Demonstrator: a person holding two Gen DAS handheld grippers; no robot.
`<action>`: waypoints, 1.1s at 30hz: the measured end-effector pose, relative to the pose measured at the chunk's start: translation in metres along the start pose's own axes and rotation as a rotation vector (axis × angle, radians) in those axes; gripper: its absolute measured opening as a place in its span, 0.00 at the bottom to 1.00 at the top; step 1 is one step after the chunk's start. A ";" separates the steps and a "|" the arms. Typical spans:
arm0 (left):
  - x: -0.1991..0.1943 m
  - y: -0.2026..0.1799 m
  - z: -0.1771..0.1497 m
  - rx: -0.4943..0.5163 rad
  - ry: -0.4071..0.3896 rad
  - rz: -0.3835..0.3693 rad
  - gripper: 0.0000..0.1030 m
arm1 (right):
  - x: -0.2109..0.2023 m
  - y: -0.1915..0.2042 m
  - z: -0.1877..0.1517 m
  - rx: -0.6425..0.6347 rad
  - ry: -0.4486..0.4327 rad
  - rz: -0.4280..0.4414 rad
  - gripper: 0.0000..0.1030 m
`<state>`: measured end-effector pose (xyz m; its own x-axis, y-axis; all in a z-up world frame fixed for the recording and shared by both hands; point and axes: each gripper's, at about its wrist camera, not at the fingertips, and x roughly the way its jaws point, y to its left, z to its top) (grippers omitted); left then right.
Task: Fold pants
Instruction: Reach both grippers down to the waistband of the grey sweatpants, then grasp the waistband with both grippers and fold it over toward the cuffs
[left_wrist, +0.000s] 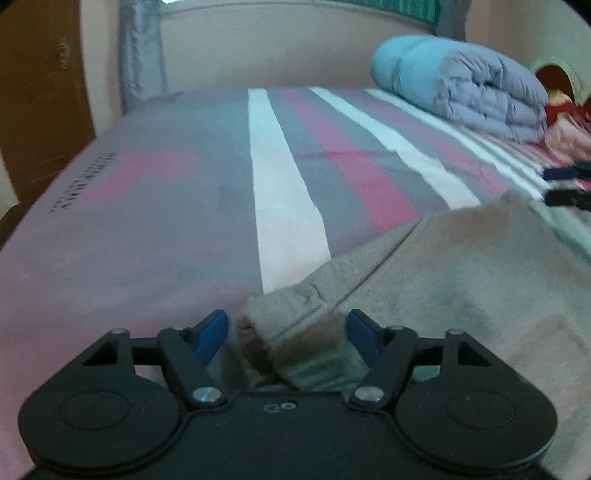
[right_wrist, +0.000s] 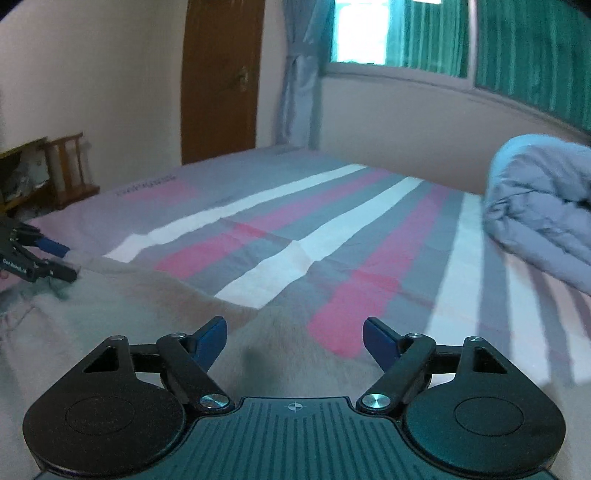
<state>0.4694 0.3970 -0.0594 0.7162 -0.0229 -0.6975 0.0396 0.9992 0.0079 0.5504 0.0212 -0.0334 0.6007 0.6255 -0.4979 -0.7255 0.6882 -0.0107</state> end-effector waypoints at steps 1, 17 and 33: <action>0.004 0.001 0.000 0.006 0.008 -0.010 0.62 | 0.011 -0.001 0.002 -0.009 0.017 0.008 0.79; -0.020 0.007 0.002 0.045 -0.154 -0.126 0.14 | 0.047 0.003 -0.006 -0.096 0.155 0.072 0.11; -0.204 -0.060 -0.100 0.143 -0.342 -0.163 0.14 | -0.220 0.129 -0.067 -0.287 -0.066 0.012 0.11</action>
<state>0.2509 0.3447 0.0106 0.8822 -0.2147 -0.4192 0.2513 0.9673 0.0335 0.3024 -0.0524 0.0160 0.6051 0.6621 -0.4422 -0.7925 0.5541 -0.2549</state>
